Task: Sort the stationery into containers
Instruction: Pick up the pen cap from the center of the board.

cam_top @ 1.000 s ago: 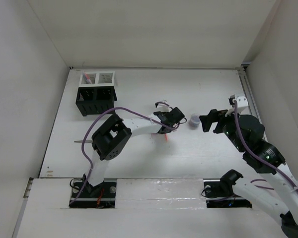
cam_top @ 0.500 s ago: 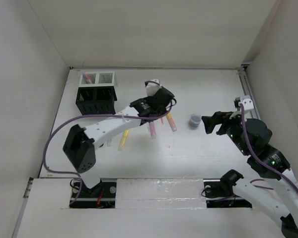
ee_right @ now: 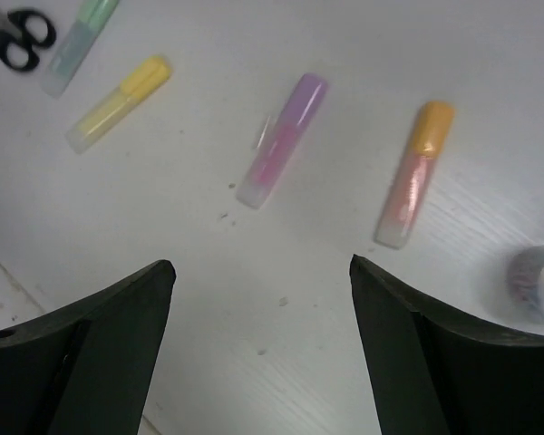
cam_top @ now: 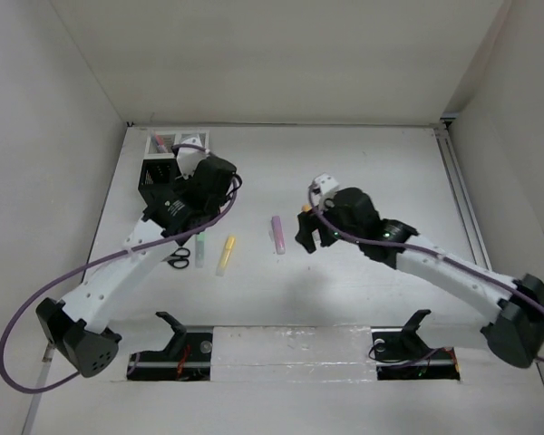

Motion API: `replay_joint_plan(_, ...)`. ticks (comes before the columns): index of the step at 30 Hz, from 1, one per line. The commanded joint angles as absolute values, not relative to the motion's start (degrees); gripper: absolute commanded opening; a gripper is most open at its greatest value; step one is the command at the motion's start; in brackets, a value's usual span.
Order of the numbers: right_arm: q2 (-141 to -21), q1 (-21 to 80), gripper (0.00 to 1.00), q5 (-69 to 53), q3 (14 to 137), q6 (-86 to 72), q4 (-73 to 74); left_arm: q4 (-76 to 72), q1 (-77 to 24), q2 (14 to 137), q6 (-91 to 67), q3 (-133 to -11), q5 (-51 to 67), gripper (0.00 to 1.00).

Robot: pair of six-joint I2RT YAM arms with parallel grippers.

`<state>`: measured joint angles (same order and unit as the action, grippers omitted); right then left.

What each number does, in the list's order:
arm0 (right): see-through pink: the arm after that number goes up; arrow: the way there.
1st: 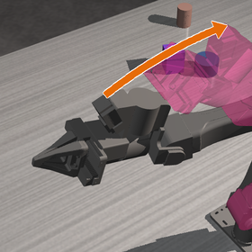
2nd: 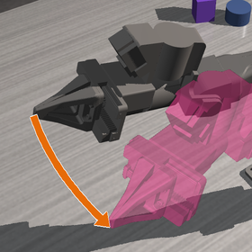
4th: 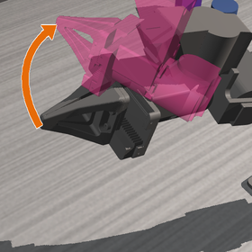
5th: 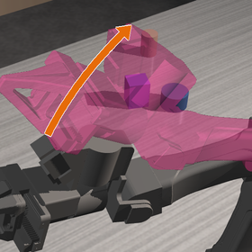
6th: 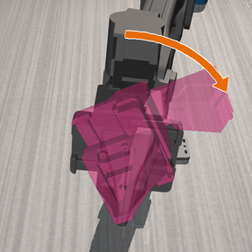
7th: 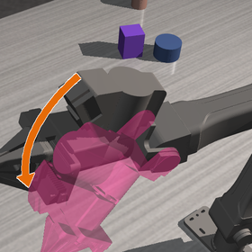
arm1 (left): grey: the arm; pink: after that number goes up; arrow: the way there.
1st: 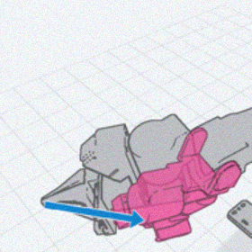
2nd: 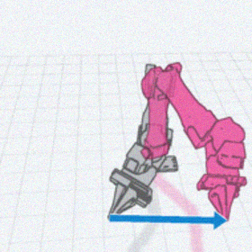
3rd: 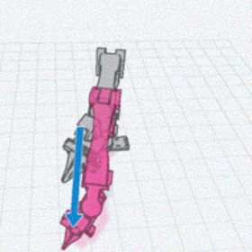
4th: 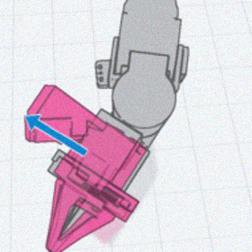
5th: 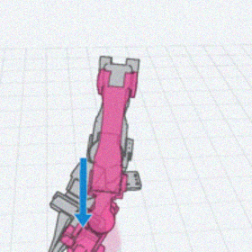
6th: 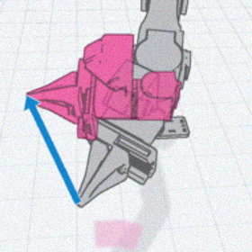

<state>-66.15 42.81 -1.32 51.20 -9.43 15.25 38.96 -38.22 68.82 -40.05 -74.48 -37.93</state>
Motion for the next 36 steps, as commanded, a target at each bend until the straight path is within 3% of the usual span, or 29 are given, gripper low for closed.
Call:
replay_joint_plan(1, -72.8, 46.6, 0.84, -3.0, 56.9, -8.3, 8.6, 43.5, -37.9, 64.1, -38.5, -68.7, -39.8, 0.00)
replay_joint_plan(8, -90.3, 52.1, 0.83, 0.8, 69.2, -7.7, 11.4, 36.1, -37.9, 53.6, -35.7, -57.4, -36.1, 0.00)
replay_joint_plan(17, -107.3, 55.0, 0.77, 11.9, 84.2, -10.6, 19.2, 35.0, -37.9, 48.2, -36.7, -56.0, -37.5, 0.00)
replay_joint_plan(36, -116.2, 54.4, 0.74, 14.3, 89.7, -11.7, 22.5, 32.1, -37.9, 49.4, -33.1, -55.5, -32.8, 0.00)
